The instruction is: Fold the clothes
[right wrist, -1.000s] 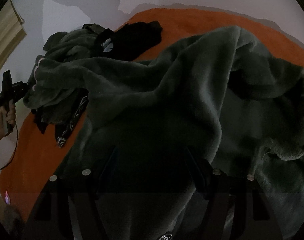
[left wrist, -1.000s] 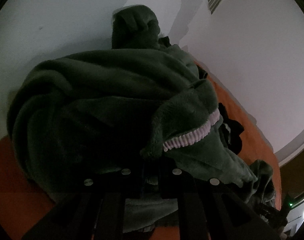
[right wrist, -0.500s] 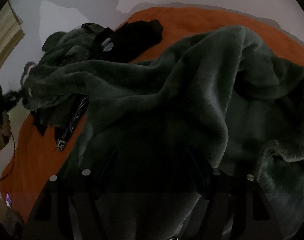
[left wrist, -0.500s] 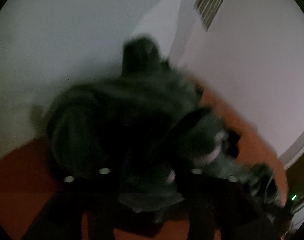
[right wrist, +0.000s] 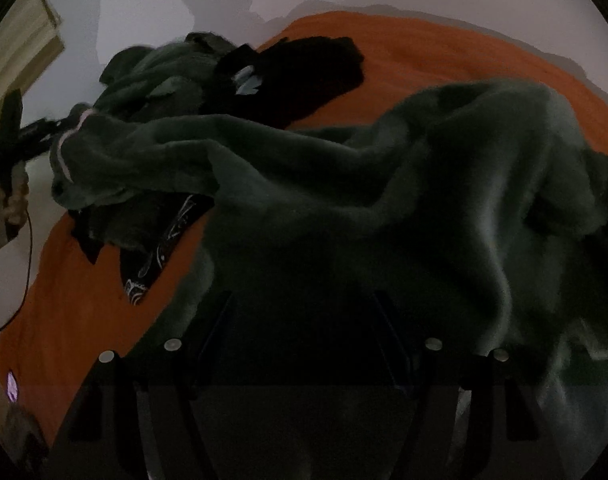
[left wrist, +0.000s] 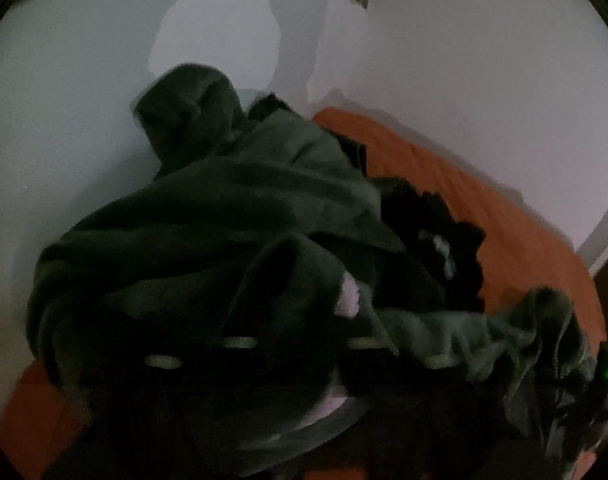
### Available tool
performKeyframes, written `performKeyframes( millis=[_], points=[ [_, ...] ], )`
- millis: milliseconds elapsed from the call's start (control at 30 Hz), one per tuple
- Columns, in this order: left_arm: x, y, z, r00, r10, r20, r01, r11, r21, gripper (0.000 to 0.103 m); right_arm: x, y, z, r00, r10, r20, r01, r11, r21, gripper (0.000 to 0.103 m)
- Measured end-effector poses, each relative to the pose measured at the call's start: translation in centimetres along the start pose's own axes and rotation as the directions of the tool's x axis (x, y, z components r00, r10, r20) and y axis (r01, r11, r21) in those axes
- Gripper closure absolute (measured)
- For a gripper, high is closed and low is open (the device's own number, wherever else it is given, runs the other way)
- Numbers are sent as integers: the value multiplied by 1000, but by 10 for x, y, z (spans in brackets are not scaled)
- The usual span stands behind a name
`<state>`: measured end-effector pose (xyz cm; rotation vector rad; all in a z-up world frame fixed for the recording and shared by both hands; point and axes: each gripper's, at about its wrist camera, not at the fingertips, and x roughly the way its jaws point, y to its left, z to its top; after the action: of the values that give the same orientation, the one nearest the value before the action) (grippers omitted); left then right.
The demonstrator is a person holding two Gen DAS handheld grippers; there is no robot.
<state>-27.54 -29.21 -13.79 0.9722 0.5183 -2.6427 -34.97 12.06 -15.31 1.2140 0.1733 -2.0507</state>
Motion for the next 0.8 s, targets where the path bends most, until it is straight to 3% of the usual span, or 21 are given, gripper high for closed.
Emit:
performKeyframes(
  millis=[100,200,267,333,433,467,500,533,600,667,733,800],
  points=[
    [-38,0,-8,985,-89,148,94,995,-28,95,10,9,19,1000,2,16,-1,999,-37,36],
    [-62,16,-24,963,-171,208,184,982,-44,95,14,20,52,997,-2,83,8,997,-78,36],
    [-62,34,-31,967,-172,186,190,979,-79,95,21,36,68,992,81,100,-68,989,-129,35],
    [-62,52,-37,971,-168,168,190,974,-121,95,35,65,74,982,174,70,-150,954,-261,30],
    [-67,62,-40,970,-171,175,198,969,-149,95,67,108,71,991,124,43,-88,875,-476,30],
    [-67,63,-40,970,-173,173,200,968,-150,95,79,113,72,995,100,28,-74,874,-479,40],
    [-66,62,-38,971,-174,164,199,969,-144,95,87,117,73,997,81,18,-63,876,-478,78],
    [-65,60,-37,971,-177,158,199,971,-134,95,87,118,73,997,75,17,-58,882,-467,93],
    [-67,58,-34,969,-177,174,200,972,-125,95,82,120,72,997,69,32,-47,890,-453,93],
    [-71,63,-33,958,-206,198,234,964,-129,95,47,127,57,986,97,132,-20,872,-489,93],
    [-71,67,-34,958,-211,194,236,965,-116,94,23,138,27,971,88,221,62,804,-592,90],
    [-64,69,-43,969,-205,141,218,972,-86,94,26,148,0,970,39,238,141,710,-690,81]
  ],
)
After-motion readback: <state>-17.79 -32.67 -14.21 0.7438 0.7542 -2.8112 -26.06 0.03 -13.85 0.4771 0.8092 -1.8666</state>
